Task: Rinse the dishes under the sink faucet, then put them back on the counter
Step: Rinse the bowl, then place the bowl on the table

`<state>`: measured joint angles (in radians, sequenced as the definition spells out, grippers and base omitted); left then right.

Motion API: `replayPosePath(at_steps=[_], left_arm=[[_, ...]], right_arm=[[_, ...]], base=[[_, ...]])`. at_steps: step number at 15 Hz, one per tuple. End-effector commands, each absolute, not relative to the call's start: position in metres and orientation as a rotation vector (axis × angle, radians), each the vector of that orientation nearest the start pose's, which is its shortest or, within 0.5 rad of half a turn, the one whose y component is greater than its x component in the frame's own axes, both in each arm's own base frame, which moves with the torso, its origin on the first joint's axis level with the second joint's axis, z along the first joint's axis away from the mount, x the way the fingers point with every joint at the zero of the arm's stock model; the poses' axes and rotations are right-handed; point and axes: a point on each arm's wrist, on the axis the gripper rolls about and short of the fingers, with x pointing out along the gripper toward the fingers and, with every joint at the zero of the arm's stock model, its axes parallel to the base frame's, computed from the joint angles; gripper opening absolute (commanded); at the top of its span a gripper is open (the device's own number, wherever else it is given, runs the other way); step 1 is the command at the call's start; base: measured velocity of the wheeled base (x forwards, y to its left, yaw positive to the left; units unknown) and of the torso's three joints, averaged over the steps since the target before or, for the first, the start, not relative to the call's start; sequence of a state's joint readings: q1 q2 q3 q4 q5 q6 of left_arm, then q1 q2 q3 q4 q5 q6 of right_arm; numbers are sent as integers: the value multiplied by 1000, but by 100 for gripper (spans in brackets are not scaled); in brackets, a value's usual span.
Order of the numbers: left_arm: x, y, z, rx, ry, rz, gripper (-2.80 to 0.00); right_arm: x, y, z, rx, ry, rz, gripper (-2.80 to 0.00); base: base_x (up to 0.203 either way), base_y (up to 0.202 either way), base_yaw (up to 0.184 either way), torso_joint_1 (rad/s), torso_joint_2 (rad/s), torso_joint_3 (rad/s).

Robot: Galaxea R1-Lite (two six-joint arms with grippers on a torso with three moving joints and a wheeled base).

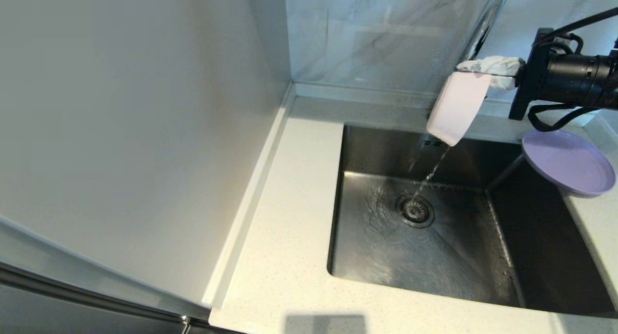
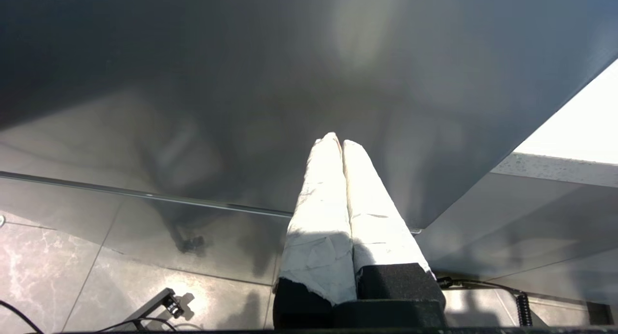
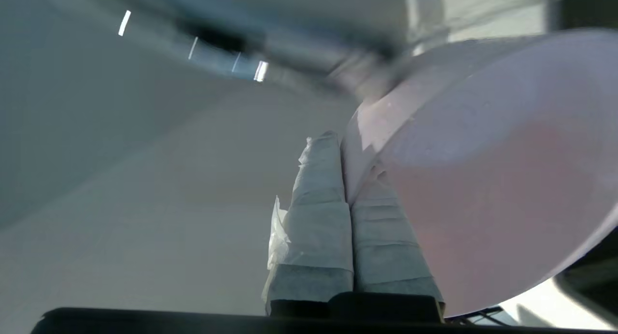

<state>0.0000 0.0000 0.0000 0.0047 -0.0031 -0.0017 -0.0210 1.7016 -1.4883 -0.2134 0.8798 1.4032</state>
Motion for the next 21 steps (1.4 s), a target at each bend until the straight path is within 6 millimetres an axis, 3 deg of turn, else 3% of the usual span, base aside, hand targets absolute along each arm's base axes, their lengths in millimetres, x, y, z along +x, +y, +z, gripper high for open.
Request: replayPosePath(at_steps=[1, 7, 14, 19, 21], left_arm=[[-23, 0, 75, -2, 5, -3, -280], [-23, 0, 75, -2, 5, -3, -280], [-23, 0, 75, -2, 5, -3, -280], [-23, 0, 75, -2, 5, -3, -280], [-23, 0, 75, -2, 5, -3, -280]], right_arm=[[330, -7, 323, 1330, 635, 697, -280], [335, -21, 301, 1337, 674, 659, -280], [335, -21, 306, 1306, 648, 701, -280], [310, -68, 312, 1238, 509, 606, -280], [294, -88, 318, 1096, 402, 574, -280]], base=[[0, 0, 0, 0, 0, 0], [0, 0, 0, 0, 0, 0], [0, 0, 0, 0, 0, 0], [0, 0, 0, 0, 0, 0], [0, 0, 0, 0, 0, 0]])
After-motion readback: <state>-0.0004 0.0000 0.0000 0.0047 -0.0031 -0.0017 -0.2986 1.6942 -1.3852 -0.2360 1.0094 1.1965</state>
